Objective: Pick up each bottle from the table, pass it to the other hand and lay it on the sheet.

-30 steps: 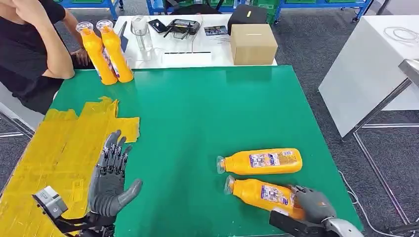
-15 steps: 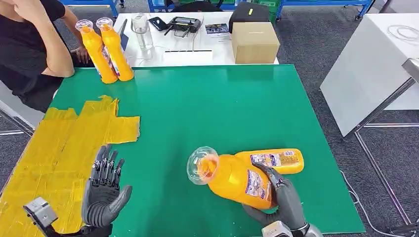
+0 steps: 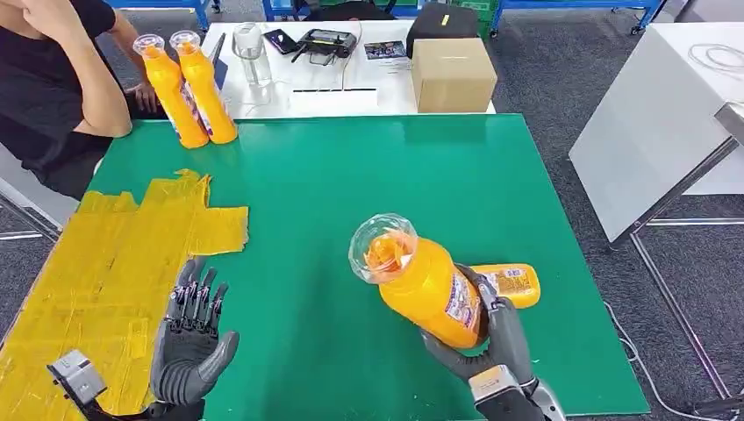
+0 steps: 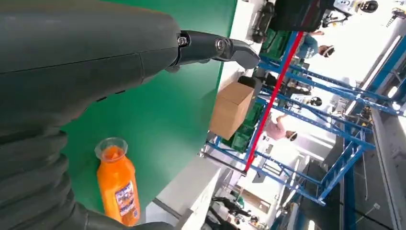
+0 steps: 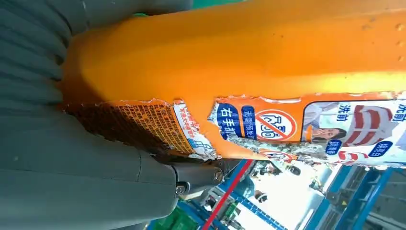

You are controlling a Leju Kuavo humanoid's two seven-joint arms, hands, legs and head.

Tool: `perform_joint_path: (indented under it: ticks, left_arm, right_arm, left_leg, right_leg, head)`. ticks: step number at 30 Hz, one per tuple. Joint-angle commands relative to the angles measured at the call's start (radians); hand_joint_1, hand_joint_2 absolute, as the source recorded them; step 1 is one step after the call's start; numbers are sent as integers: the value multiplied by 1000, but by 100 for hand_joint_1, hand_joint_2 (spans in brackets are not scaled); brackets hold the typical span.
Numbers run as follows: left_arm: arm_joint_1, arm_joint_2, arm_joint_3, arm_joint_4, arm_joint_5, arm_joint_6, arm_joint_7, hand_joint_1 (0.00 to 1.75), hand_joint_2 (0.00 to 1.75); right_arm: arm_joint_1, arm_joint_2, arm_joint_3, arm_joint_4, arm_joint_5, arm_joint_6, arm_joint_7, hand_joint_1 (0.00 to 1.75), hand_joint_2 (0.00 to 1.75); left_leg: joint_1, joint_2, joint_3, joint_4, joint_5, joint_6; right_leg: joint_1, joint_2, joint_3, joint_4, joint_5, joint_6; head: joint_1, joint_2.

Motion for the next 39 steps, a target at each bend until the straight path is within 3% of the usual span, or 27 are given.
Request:
perform_joint_path:
  ticks: [1, 5, 14, 15, 29, 39]
  left_arm:
    - [-53, 79, -81, 70, 45, -36, 12, 0, 175]
    - [-78, 81, -95, 79, 48, -45, 12, 0, 175]
    - [-94, 71, -87, 82, 49, -58, 12, 0, 175]
    - [-95, 70, -86, 82, 50, -60, 11, 0, 175]
    - [-101, 58, -69, 91, 39, -71, 19, 0, 175]
    - [-113, 60, -98, 104, 50, -82, 32, 0, 175]
  right_arm:
    - [-189, 84, -31, 205, -34, 82, 21, 175, 175]
    - [-307, 111, 25, 315, -39, 130, 62, 175, 175]
    - [-421, 157, 174, 425, 8, 164, 126, 175, 175]
    - [-430, 158, 183, 437, 8, 165, 128, 175, 175]
    - [-498, 183, 326, 525, 44, 212, 183, 175, 175]
    - [-543, 201, 356, 587, 44, 221, 202, 175, 175]
  left_leg:
    - [0, 2, 1, -2, 1, 0]
    - [0, 4, 1, -2, 2, 0]
    - [0, 7, 1, -2, 1, -1]
    - [0, 3, -1, -2, 1, -1]
    - [0, 1, -2, -1, 1, 0]
    - [0, 0, -3, -1, 1, 0]
  right_leg:
    - [0, 3, 0, -2, 2, 0]
    - [1, 5, -1, -2, 3, -1]
    - [1, 8, -2, -1, 3, -1]
    - [1, 3, -2, 0, 2, -1]
    - [1, 1, -2, 0, 1, 0]
    - [1, 0, -3, 0, 1, 0]
  head:
    - [0, 0]
    - [0, 0]
    - [0, 0]
    - [0, 0]
    - [0, 0]
    - [0, 0]
